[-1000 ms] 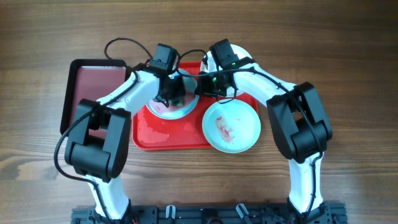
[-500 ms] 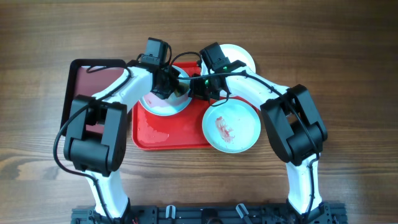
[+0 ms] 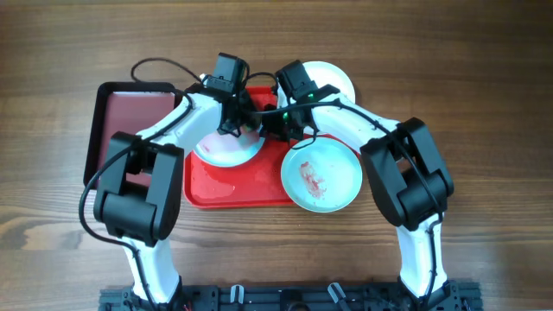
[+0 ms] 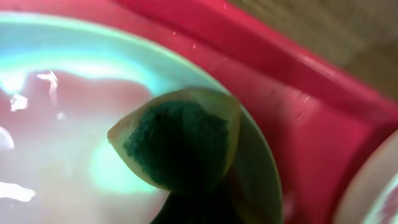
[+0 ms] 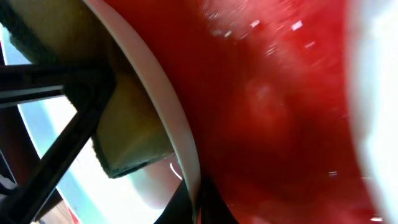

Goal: Clean dirty plates on tray and stack at the side

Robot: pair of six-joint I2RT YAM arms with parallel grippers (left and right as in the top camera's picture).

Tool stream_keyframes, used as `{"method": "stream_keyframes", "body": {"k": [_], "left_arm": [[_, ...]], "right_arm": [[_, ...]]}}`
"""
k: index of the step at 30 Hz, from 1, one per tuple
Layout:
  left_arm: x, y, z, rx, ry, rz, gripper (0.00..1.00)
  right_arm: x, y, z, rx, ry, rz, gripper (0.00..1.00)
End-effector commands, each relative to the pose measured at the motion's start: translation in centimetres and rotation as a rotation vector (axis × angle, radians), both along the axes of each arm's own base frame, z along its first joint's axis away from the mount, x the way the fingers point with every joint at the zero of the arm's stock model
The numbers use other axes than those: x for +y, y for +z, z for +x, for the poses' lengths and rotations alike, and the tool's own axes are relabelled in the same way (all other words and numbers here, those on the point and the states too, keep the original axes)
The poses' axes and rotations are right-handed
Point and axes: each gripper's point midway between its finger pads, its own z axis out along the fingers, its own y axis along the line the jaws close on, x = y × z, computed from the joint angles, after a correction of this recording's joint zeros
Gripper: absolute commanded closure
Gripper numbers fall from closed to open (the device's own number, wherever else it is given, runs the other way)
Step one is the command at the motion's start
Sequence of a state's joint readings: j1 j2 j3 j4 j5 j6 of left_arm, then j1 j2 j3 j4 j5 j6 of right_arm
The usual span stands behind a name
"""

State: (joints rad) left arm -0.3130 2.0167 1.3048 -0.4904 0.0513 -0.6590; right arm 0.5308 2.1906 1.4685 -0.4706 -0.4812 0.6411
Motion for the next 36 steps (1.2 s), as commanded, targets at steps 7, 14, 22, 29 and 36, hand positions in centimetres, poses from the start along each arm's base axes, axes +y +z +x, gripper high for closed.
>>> {"method": "stream_keyframes", "body": {"k": [7,14,22,29,36], "left_arm": [[7.1,1.6,-4.9,0.151,-0.231,0.206,0.96],[8.4,6.9,-6.7,0.12,-0.185,0.122,0.96],[7.9,10.0,-6.7,0.043,-0.142,0.074,0.96],[7.4,9.0,-7.9,0.13,-0.04,0.009,0.96],[7.5,8.6,-8.2,0.161,0.032,-0.019,0.96]], "right_arm": [[-0.1,-2.7,-1.8,0.042,0.055,-0.03,0.95],[-0.4,-2.2,-0.3,-0.031,0.09,-0.017,0.96],[-1.4,-0.1,1.0,-0.173,0.273,-0.128,0.73],[-1.3,0.8,3.7,-0.381,0.405,-0.182,0.55],[1.4,1.6,4.3,-0.556,0.542,-0.195,0.58]]}}
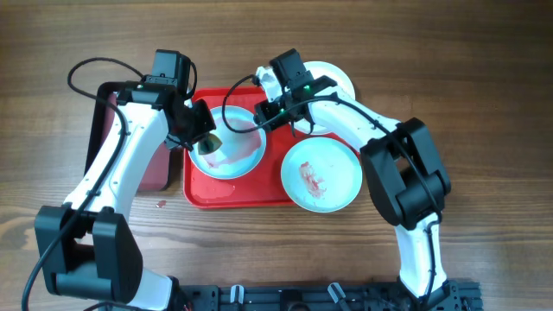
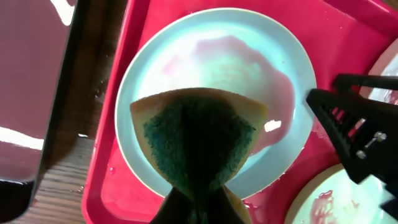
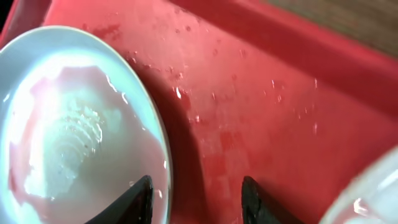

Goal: Clean dirty plates on tray and stack at the side

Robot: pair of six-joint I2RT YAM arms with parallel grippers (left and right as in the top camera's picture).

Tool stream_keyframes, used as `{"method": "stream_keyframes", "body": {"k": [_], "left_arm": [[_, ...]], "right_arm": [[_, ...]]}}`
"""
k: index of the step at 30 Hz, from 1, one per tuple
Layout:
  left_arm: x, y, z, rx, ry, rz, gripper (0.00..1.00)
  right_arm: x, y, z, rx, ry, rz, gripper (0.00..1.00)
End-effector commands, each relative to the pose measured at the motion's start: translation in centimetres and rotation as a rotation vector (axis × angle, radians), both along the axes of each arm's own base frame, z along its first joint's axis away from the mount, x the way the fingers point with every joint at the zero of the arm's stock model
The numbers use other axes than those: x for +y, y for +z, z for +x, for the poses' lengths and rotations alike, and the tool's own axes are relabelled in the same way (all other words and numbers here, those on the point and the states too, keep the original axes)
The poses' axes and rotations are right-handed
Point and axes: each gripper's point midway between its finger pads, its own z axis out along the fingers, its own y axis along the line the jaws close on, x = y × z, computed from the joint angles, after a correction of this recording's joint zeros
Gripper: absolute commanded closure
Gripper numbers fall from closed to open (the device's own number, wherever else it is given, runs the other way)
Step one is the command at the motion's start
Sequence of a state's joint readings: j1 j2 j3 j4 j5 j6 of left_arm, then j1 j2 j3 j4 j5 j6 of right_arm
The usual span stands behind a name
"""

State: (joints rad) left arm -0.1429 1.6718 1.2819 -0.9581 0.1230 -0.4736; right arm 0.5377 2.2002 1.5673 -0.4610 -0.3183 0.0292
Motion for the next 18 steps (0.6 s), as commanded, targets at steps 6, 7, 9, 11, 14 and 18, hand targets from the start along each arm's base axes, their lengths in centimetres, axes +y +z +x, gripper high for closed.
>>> {"method": "stream_keyframes", "body": {"k": [6,7,9,11,14,18], "left_arm": [[1.0,-0.6,-0.1,0.032,0.091,-0.031,0.96],[1.1,-0.6,0.0,0.032,0.094,-0.031,0.96],[1.1,-0.6,0.0,0.032,0.093,-0.031,0.96],[1.1,-0.6,0.0,0.031,0.093,-0.03,0.96],[1.1,-0.6,0.0,0.031,0.093,-0.03,0.96],[1.1,-0.5,0.2,0.021,0.093,-0.031,0.96]], "right_arm": [[1.6,-1.5,0.3,-0.12,-0.019,-0.138,0.75],[1.3,-1.5,0.6,-0.126,-0.054,-0.153,0.78],[1.0,-1.5,0.8,-0.123,-0.086,-0.158,0.85],[0.1,-1.8,1.0,-0.104,-0.173,-0.182,0.96],[-0.6,-2.2,0.5,-0.053,-0.246,-0.194,0.96],[-2.3,-3.0,-0.7,0.075,-0.407,-0.207,0.96]]}}
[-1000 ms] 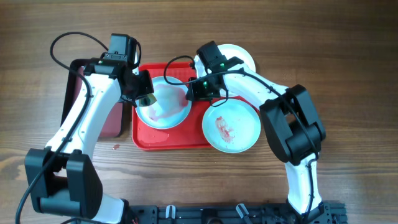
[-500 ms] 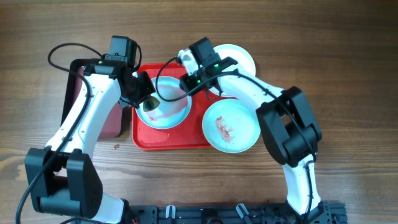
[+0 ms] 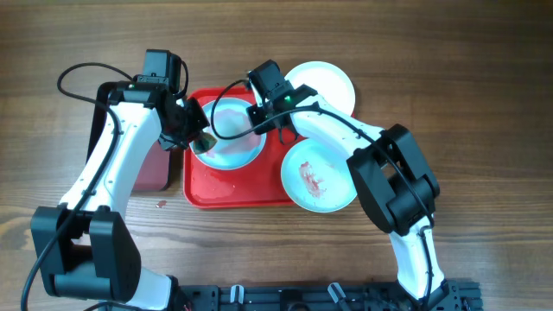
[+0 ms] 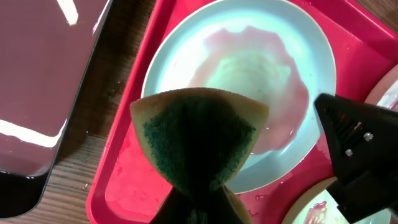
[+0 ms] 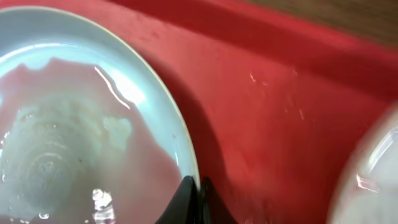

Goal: Clean dirty plates on tray and stack at the side

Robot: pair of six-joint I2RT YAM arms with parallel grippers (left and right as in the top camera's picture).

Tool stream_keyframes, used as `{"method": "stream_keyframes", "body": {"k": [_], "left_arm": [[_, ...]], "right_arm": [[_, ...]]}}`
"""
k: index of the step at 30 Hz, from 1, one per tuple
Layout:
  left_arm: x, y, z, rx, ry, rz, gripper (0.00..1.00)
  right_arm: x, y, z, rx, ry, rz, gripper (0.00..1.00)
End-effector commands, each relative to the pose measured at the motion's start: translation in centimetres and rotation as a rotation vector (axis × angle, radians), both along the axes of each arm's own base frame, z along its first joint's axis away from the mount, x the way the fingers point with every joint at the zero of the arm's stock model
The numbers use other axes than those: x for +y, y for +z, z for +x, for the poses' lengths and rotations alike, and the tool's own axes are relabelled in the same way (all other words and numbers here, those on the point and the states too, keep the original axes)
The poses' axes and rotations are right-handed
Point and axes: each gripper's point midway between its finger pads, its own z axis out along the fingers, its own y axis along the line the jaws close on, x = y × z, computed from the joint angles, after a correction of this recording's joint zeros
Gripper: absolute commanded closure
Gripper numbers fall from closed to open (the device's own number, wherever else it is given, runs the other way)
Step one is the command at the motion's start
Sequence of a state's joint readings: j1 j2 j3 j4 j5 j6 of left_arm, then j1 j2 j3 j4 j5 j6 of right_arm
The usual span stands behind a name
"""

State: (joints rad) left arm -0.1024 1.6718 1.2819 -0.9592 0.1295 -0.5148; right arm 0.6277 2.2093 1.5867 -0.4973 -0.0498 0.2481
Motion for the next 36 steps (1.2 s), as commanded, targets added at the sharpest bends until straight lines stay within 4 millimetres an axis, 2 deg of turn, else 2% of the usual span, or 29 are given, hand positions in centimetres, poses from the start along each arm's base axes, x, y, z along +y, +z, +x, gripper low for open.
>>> {"method": "stream_keyframes", "body": {"k": [1,3,8,10,14,19,21,23,27,32,36], "left_arm": [[-0.1,-0.5,0.1,0.007,0.016,-0.01,0.96],[0.4,-0.6,0.4,-0.006,0.023,0.019,0.96],[1.2,-1.9,1.7,-0.078,0.036,0.068,0.96],[1.2,-3.1,2.2,-0.116,0.027,0.066,0.96],[-0.2,-5.3,3.1,-0.234,-0.166,0.104,0.96],[-1.8,-6.1,3.8,-0.301,-0.256,0.147,0.96],[-1.9,-6.5,3.9,-0.304,-0.262,0.17,0.96],[-2.2,-7.8,3.7,-0.278,-0.304,0.205,0.96],[-1.0,-9.5,3.0,-0.219,-0.303,0.316,0.96],[0.8,-8.4,4.8,-0.291,-0.253,0.47,0.96],[0.1,-6.6,7.8,-0.438,-0.255,0.474,0.96]], "right_arm": [[-3.2,-2.4,-1.1,0.143,-0.276,-0.04,0.96],[-3.9,-2.8,-2.2,0.235,-0.345,-0.019,0.96],[-3.3,-2.7,-3.7,0.349,-0.325,0.045,0.95],[-3.2,-2.7,-3.8,0.347,-0.319,0.043,0.96],[-3.1,-2.7,-3.7,0.339,-0.303,0.043,0.96],[-3.0,-2.7,-3.5,0.331,-0.296,0.048,0.96],[-3.0,-2.7,-3.5,0.331,-0.296,0.048,0.96],[-3.0,-2.7,-3.5,0.33,-0.294,0.047,0.96],[-3.0,-2.7,-3.5,0.33,-0.294,0.047,0.96],[-3.0,-2.7,-3.5,0.33,-0.294,0.047,0.96],[-3.0,-2.7,-3.4,0.328,-0.293,0.049,0.96]]}}
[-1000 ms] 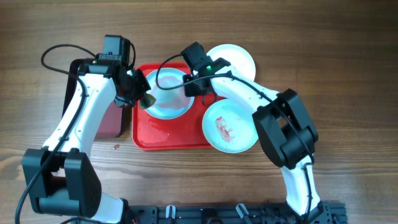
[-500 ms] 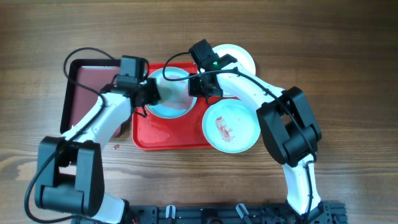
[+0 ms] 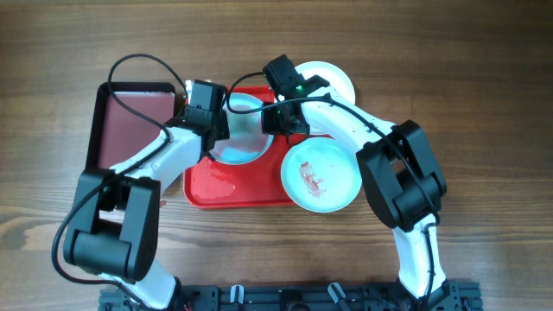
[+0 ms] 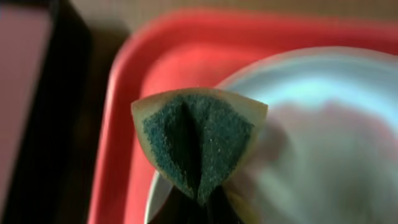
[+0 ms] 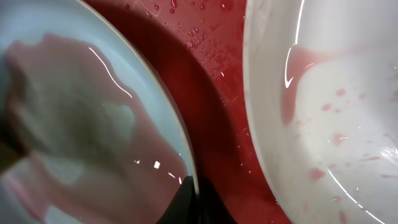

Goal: Clean dirty plates on tray and stack at the side

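A pale blue plate (image 3: 242, 136) wet with pinkish water lies on the red tray (image 3: 233, 186). My right gripper (image 3: 278, 123) is shut on its right rim, which the right wrist view shows pinched between the jaws (image 5: 194, 190). My left gripper (image 3: 210, 130) is shut on a folded yellow and green sponge (image 4: 199, 140), which sits close over the plate's left rim (image 4: 186, 180). A second plate (image 3: 321, 175) smeared with red overlaps the tray's right edge. In the right wrist view this stained plate (image 5: 323, 93) lies just right of the held one (image 5: 81, 118).
A white plate (image 3: 335, 79) sits on the table behind the tray's right corner. A dark maroon tray (image 3: 130, 121) lies to the left of the red one. Wood table surrounds both trays, and cables loop above the arms.
My left gripper has come in from high over the tray's left edge, and the sponge is now close at the plate's left rim. My right gripper stays shut on the right rim.
First the sponge lay on the plate while my right gripper pinched its rim. Then the sponge was raised at the left and my right gripper stood open beside the rim. It shut on the rim again, and now the sponge is back at the plate.
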Robot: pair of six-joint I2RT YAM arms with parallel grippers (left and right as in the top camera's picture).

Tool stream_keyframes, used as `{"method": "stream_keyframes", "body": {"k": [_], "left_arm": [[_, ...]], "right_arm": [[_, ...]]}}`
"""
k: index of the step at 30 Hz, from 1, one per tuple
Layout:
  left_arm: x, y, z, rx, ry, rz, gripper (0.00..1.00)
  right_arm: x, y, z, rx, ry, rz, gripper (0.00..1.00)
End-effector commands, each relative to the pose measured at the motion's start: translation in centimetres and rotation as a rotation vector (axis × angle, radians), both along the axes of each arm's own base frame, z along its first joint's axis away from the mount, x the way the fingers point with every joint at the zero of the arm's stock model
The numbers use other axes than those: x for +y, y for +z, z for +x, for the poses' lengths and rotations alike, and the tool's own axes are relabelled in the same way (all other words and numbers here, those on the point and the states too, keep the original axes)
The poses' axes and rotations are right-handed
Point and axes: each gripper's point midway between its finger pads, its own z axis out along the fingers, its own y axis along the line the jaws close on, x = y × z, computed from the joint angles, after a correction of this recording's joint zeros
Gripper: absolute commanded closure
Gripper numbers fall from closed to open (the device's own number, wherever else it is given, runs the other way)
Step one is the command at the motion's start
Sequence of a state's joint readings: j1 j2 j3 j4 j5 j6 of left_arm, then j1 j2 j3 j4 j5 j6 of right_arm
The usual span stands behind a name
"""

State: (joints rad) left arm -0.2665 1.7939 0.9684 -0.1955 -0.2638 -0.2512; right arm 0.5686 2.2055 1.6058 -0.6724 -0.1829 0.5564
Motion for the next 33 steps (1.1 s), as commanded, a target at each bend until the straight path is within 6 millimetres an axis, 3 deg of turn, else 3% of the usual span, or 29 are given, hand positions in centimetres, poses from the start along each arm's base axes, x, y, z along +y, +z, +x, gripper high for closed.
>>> {"method": "stream_keyframes", "body": {"k": [1,4,7,9,14,17,20,22,27,30,33], "left_arm": [[0.6,1.3,2.0,-0.099,-0.003,0.06,0.96],[-0.6,2.5,3.3,-0.169,-0.05,0.061,0.96],[-2.0,1.6,2.6,-0.136,-0.09,0.052,0.96],[-3.0,-0.3,1.3,-0.058,-0.128,0.034,0.96],[-2.3,-4.1,-1.9,0.108,-0.025,0.004,0.96],[-5.8,-5.5,-5.1,0.273,-0.138,-0.186,0.96],[-7.9,-5.7,-7.8,0.396,-0.191,-0.334,0.96],[-8.0,-5.7,-9.1,0.463,-0.185,-0.396,0.96],[-7.6,-4.8,-9.9,0.521,-0.208,-0.568,0.96],[-10.2,-3.1,-10.6,0.53,-0.339,-0.728,0.96],[-12.5,-2.6,-11.5,0.541,-0.412,-0.751,0.96]], "right_arm": [[-0.5,-2.2,-1.1,0.045,0.009,-0.032,0.96],[-0.5,-2.1,-1.0,0.04,0.01,-0.029,0.96],[-0.4,-2.1,-1.0,0.039,0.009,-0.029,0.96],[-0.4,-2.1,-1.0,0.039,0.01,-0.029,0.96],[-0.4,-2.1,-1.0,0.039,0.01,-0.029,0.96],[-0.3,-2.1,-1.0,0.037,0.021,-0.025,0.96],[2.1,-1.1,-1.7,0.064,0.128,0.126,0.96],[2.5,-0.6,-1.8,0.081,0.157,0.194,0.96],[2.9,-0.8,-2.7,0.108,0.214,0.289,0.96],[3.0,-0.8,-2.5,0.096,0.214,0.295,0.96],[3.1,-0.7,-2.4,0.089,0.216,0.299,0.96]]}}
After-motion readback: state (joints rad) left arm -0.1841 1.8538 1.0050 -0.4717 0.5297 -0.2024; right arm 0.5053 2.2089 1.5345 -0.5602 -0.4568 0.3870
